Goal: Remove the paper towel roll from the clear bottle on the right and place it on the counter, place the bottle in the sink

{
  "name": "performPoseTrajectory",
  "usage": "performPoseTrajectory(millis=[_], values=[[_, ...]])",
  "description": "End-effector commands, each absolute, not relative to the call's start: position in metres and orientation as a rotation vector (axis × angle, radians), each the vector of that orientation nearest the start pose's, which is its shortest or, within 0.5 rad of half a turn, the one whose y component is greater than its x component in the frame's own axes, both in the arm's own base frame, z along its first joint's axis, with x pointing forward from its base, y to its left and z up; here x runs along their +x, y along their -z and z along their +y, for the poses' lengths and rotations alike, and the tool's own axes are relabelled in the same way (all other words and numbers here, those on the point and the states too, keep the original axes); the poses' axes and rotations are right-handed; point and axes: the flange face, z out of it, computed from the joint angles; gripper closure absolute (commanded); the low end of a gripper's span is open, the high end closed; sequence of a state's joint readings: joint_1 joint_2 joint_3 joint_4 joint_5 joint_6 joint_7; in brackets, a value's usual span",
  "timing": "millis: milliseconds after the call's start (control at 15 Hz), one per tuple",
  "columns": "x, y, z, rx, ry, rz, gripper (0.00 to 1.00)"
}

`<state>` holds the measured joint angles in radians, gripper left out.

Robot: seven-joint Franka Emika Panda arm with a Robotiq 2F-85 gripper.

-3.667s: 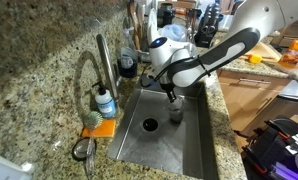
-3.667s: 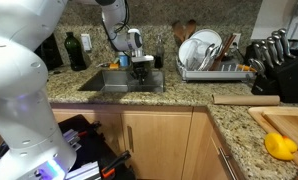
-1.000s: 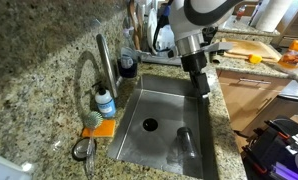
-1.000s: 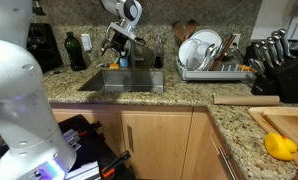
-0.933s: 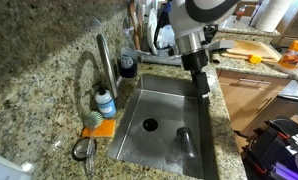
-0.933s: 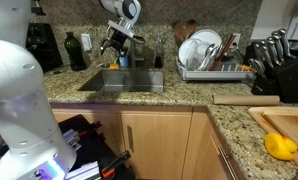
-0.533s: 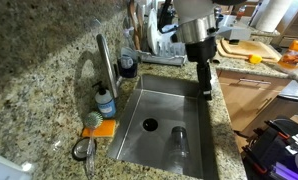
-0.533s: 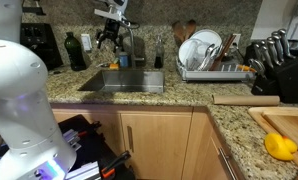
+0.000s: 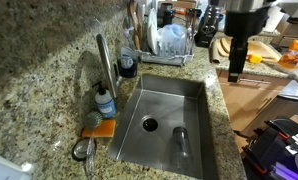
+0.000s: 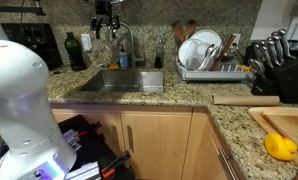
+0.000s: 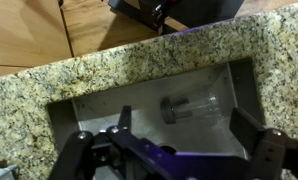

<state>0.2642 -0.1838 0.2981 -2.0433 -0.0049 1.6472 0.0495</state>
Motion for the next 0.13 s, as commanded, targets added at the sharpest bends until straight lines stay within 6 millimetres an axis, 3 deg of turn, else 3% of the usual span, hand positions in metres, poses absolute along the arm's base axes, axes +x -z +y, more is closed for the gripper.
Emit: performPoseTrajectory(millis=[0, 67], values=[[0.3533, -0.5098, 0.2246, -3.156, -0.071, -0.617, 0.00], [0.3453, -0.5120, 0.2162, -3.140, 0.011, -0.612, 0.00]])
